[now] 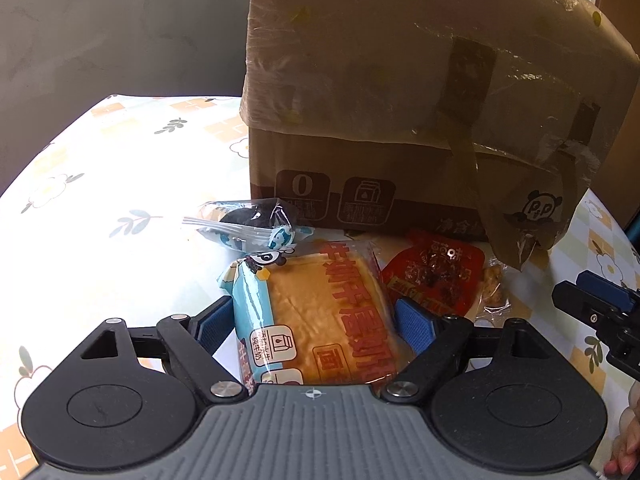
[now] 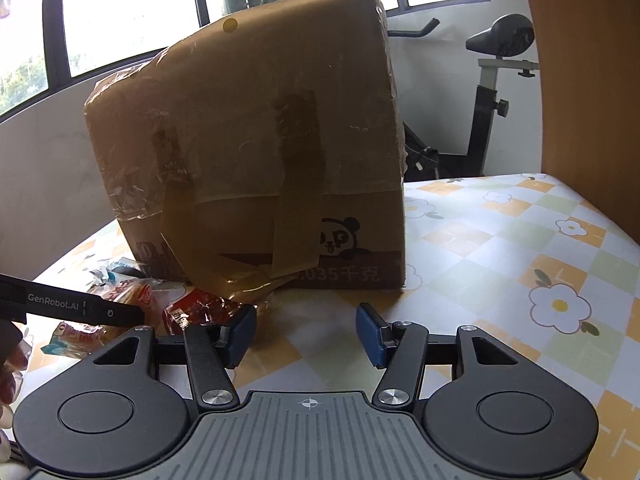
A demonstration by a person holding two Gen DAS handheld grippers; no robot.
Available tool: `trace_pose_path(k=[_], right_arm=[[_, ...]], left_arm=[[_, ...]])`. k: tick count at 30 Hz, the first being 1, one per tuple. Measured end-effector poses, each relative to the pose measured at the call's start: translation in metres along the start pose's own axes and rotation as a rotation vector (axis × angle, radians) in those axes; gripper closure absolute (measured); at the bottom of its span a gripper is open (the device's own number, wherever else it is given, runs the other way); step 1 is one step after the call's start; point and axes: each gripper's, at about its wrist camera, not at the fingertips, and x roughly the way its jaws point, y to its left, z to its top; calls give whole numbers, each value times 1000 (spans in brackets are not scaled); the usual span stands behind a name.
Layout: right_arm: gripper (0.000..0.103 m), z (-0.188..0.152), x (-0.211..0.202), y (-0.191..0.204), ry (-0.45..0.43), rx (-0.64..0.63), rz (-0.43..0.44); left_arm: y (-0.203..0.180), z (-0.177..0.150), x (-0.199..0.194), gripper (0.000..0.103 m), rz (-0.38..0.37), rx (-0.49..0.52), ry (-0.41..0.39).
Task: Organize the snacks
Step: 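Close the left tool on the bread pack while the right tool grips the small brown candy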
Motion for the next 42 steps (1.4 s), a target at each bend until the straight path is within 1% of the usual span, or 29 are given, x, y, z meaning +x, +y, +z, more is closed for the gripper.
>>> trace_pose_path(k=[2,4,10,17,24,29,32,34,36,39,42], right_arm=[[51,0,0,1,3,-4,7],[51,0,0,0,2,-3,13],[51,0,0,-4,10,23,27],[51,0,3,-1,24,3,29],[51,-1,6,5,53,-29,36],[52,2,13,9,114,-33,37],[52,8,20,15,147,-54,51],[52,14,26,20,155,-65,61],[52,20,37,22,178,-47,69],[56,25,56,22,203,9,63],[64,26,70,24,232,23,49]], left_arm=[[-2,-3,-2,24,12,17,-15],[-2,-6,-4,25,10,20,-21],[-1,-23,-23,26,-2,9,-17],[-7,-51,-44,26,-48,57,-46],[4,-61,-52,26,-10,-1,-83],[17,-59,-54,26,14,-38,-93],[21,-61,-54,26,13,-51,-104],[22,-62,-55,25,10,-56,-112],[21,-64,-55,25,9,-57,-118],[23,-67,-56,25,-1,-66,-123],[25,-70,-57,25,-9,-73,-126]])
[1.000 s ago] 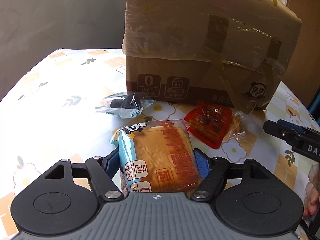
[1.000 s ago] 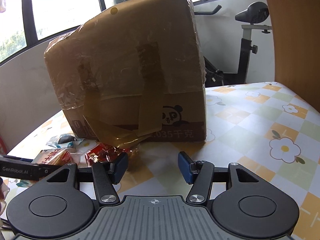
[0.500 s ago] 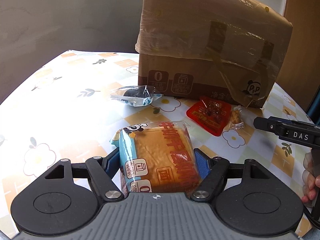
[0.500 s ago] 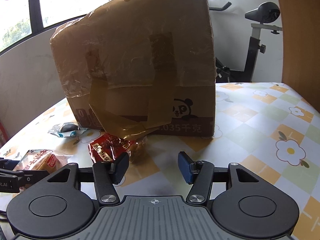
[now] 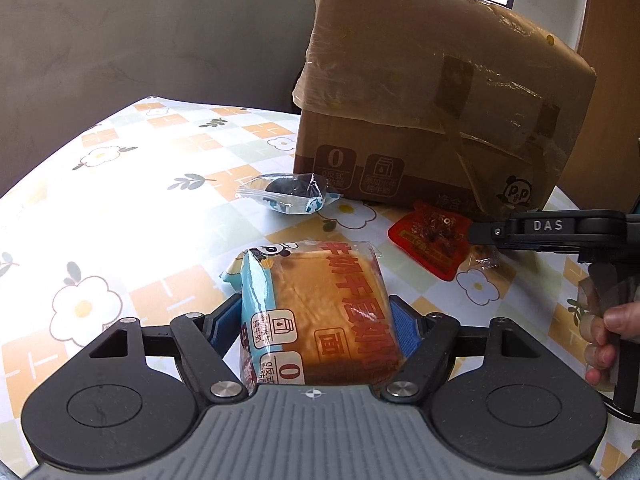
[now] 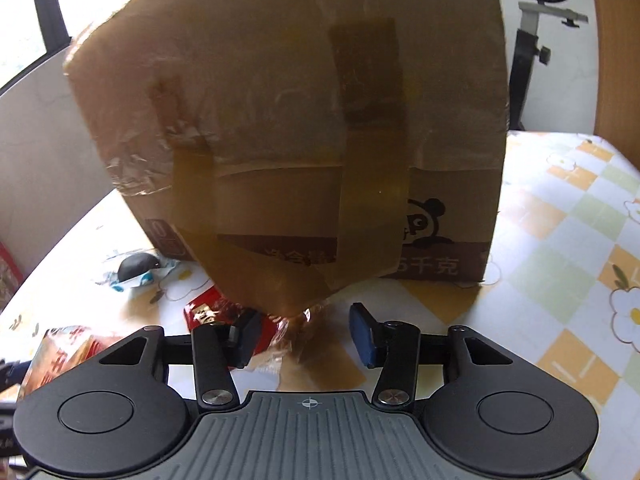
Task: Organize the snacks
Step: 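Close the left tool on the bread pack while the right tool grips the small brown candy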
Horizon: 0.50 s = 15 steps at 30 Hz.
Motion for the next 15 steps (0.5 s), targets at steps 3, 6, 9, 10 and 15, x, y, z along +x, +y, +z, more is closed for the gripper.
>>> trace_pose_path(k=[3,6,9,10,15], right_arm=[[76,-2,1,3,4,-24,-14],[77,-8,-6,2,9,-36,8],[78,-21,-21,6,2,-110,8],[78,-25,-27,6,-3,-129,7],[78,-44,-50,2,-20,-155,-3]], left_arm=[[2,-1,0,25,-8,-11,-1],[0,-1,-1,25,-3,-12,-6],[-1,-2,-1,25,1,-16,-9],[-1,-3,-1,25,2,-17,-10],[-2,-3,-2,25,5,-21,-14]])
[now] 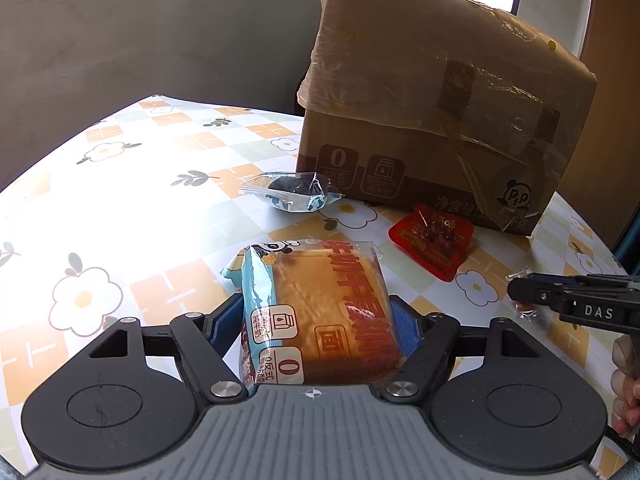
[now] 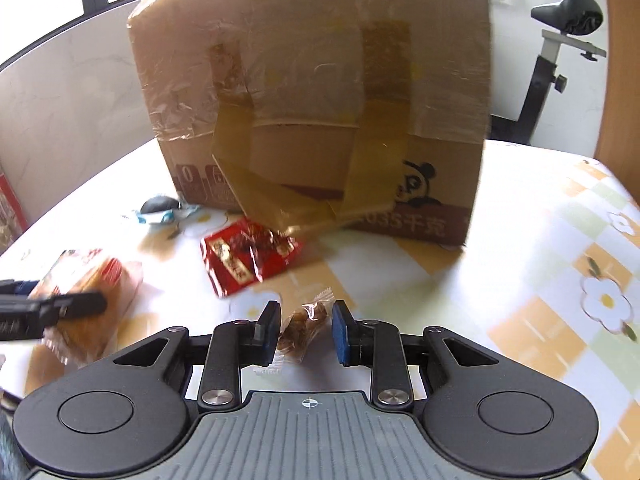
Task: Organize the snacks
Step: 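Close the left tool on the bread pack while the right tool grips the small brown candy, then carry the bread pack and candy over the cardboard box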
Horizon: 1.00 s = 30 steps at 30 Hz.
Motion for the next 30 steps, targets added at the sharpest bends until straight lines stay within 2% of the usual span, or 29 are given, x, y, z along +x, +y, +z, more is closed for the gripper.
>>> trace_pose_path(k=[19,25,30], right_arm=[[77,-9,-4,-2,-21,-16,-13],[80,-11,-13,-4,-69,-3,-11],[80,-6,-27,-16,-120,62,4]], left_arm=[[0,-4,-5,26,-19,23,-12],[-5,-1,-8,28,-10,55,-14],[-6,10,-22,28,-13,67,-60]])
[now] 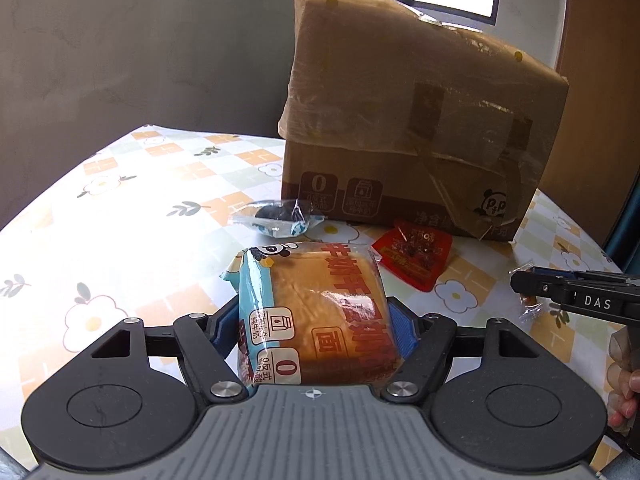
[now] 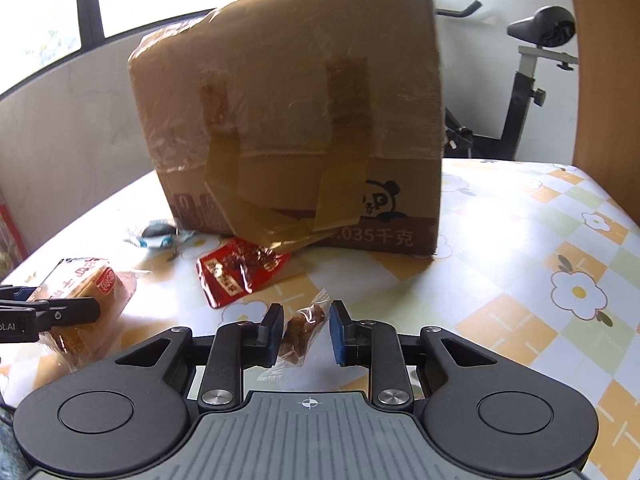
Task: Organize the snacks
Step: 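Carry the bread pack and candy over the cardboard box, then open both tools to drop the bread and candy into the box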
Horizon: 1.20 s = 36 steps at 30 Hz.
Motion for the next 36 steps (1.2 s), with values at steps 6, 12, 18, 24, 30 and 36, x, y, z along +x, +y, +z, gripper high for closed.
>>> trace_pose_path(k=[6,12,18,24,30,36], right_arm=[[80,39,-32,-6,-128,-21,15],[80,117,-67,-13,-310,-64,45],[80,193,-59,-21,-367,-49,38],[80,235,-6,-21,-275,-37,-34],[80,232,30,-22,-184,-20,-102],[56,219,30,-18,-204,-33,-119]], left_arm=[[-1,41,-26,28,-33,14,-99],[-18,119,-50,28,-59,103,-301],[-45,203,-32,28,-92,149,-372],[-65,255,37,28,-47,157,-272],[-68,262,83,27,4,184,-131],[-64,254,86,24,48,213,-113]])
